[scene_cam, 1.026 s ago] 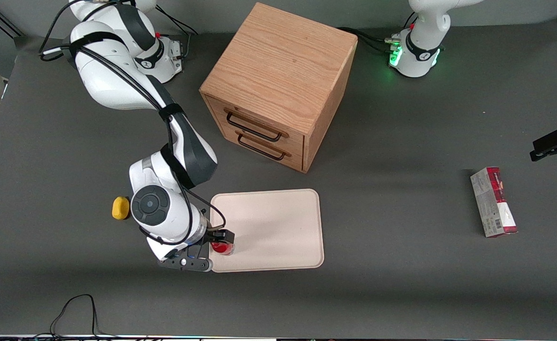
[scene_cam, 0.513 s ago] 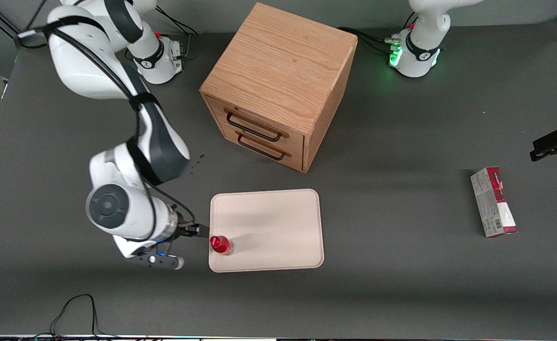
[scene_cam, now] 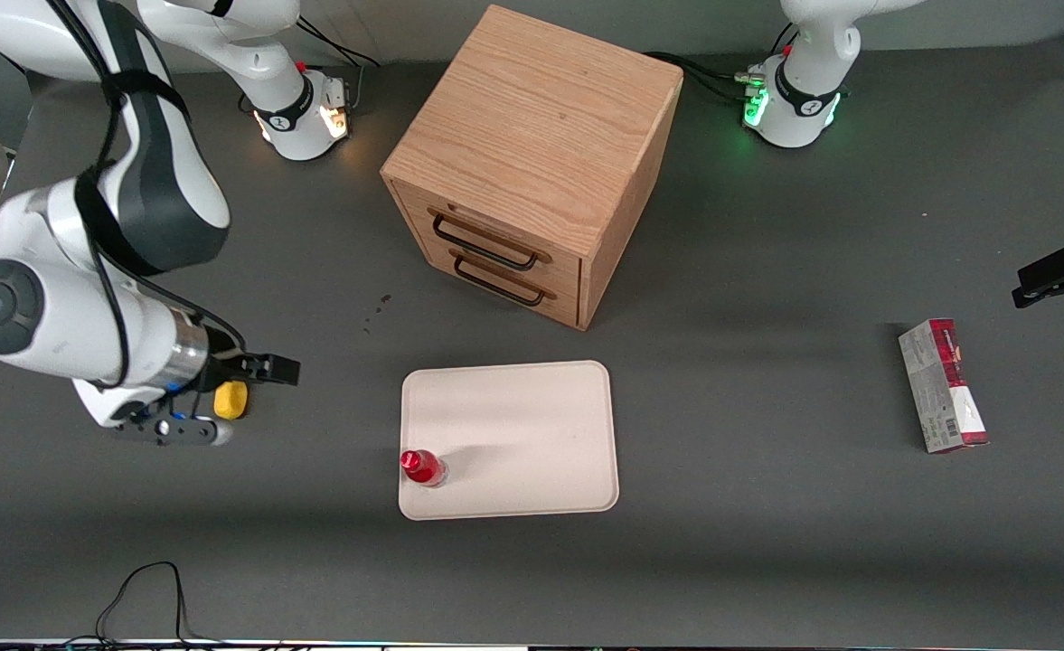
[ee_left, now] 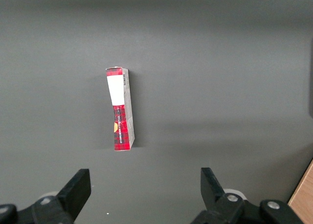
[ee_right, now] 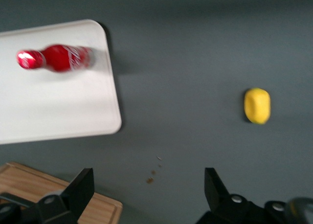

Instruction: Place coke bottle on tray

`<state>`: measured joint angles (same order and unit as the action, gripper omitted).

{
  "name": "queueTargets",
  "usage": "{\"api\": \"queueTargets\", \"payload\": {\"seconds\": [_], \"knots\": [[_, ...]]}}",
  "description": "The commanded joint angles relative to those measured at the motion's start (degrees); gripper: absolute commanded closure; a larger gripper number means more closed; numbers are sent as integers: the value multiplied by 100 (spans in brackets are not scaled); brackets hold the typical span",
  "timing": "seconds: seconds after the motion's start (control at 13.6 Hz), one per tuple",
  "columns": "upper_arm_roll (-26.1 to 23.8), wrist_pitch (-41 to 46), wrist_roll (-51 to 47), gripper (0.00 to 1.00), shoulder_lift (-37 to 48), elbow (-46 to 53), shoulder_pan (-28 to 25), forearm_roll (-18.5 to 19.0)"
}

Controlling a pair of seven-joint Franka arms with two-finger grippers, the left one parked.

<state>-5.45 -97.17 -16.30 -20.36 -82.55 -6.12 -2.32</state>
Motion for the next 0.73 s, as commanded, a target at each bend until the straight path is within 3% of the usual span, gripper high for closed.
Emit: {"api": "queueTargets", "payload": {"seconds": [0.0,0.44,0.66], "knots": [[438,-504,609,0,1232,-1558,-20,-374],[844,-417,1024,0,3254,-3212,-117,-374],[1134,135,1015,0,3443,-2770,-74,-366]]}}
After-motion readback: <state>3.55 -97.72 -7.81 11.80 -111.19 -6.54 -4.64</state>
